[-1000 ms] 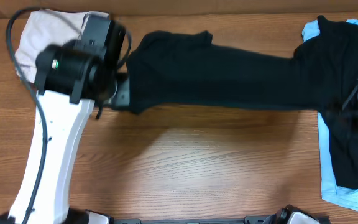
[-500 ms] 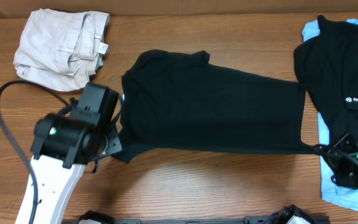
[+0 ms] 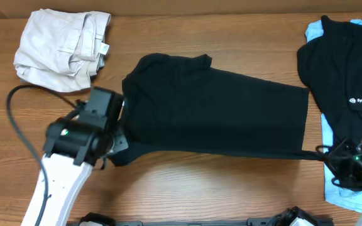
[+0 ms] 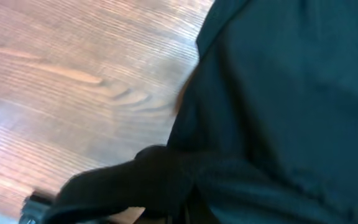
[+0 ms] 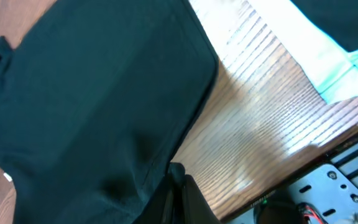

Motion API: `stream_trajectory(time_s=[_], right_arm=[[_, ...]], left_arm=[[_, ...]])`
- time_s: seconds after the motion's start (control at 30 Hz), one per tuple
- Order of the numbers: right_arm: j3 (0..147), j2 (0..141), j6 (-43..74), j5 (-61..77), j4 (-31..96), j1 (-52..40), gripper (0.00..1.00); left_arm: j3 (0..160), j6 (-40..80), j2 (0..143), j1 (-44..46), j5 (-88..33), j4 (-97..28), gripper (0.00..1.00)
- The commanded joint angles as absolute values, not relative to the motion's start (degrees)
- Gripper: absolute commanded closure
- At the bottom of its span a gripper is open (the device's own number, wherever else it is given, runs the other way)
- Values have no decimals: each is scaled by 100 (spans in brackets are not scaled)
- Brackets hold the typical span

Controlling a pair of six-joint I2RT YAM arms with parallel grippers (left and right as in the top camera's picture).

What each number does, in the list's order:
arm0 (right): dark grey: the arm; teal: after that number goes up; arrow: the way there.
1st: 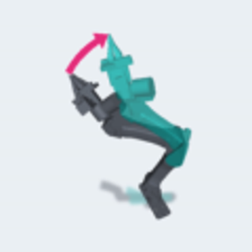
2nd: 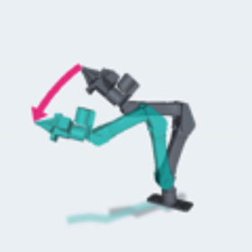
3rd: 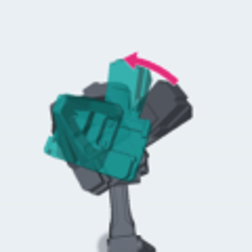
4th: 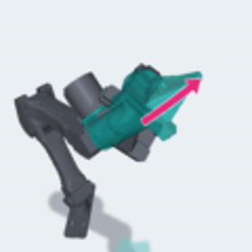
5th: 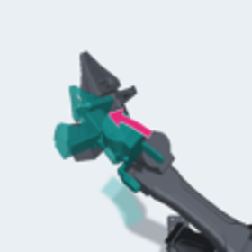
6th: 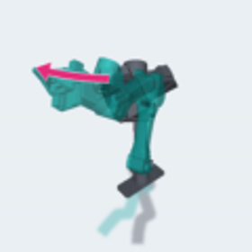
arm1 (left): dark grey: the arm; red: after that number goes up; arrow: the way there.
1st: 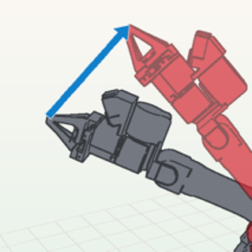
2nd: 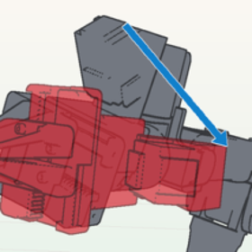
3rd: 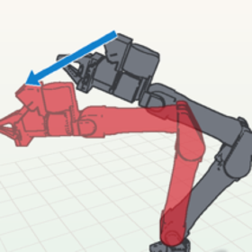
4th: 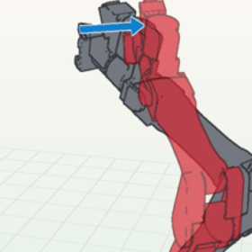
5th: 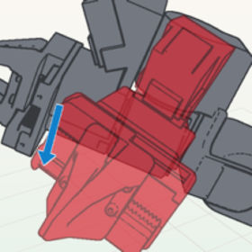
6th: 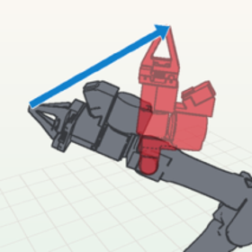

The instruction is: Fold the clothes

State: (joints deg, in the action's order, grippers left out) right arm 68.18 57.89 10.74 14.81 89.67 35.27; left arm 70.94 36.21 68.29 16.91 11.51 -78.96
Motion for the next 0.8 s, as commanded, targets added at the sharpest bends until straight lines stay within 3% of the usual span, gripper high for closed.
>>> stream_trajectory(time_s=[0.0,0.47,0.77], right_arm=[[6652,6222,1138,1417,8654,3575,96],[6639,7806,1205,1649,7424,3564,96],[6626,8372,1236,1809,6930,2829,96]], left_arm=[[6904,3422,7332,1691,1420,-7286,96],[6906,3310,9351,1691,1393,-4945,96],[6925,3166,9616,1673,1527,-4593,96]])
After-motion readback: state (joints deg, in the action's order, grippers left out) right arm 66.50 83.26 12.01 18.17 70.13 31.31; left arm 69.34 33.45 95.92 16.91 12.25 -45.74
